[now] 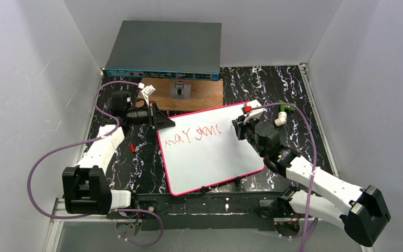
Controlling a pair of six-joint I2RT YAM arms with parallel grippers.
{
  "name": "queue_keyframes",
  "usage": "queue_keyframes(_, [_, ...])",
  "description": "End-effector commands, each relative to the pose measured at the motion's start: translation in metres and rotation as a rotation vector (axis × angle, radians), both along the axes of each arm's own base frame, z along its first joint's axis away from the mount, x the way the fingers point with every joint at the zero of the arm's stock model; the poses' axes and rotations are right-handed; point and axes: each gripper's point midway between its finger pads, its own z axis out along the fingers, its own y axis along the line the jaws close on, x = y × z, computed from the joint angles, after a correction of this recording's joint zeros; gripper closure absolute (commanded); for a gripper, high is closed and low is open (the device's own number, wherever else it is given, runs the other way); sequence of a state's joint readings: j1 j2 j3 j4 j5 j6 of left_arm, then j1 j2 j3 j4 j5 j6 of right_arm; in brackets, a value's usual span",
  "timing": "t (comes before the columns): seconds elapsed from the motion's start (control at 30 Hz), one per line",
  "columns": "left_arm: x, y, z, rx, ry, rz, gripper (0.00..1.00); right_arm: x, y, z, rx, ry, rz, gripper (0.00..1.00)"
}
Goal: Write a sentence on the whiteboard
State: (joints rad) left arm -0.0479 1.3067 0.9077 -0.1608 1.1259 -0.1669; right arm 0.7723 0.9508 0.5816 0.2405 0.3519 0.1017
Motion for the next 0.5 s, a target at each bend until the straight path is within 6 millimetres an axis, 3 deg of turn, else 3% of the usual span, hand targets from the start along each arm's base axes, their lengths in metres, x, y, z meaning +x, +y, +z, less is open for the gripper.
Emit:
queue_keyframes(0.0, [0.0217,0.0167,-0.0262,0.190,-0.150,0.089,1.00,0.0073,0.0061,0.0396,0.094,-0.085,-0.002,0.99])
queue_keyframes(0.47, [0.0210,0.0170,-0.0240,0.192,-0.156,0.093,1.00,0.0098,0.0010,0.0318,0.094,-0.074,-0.029,0.99])
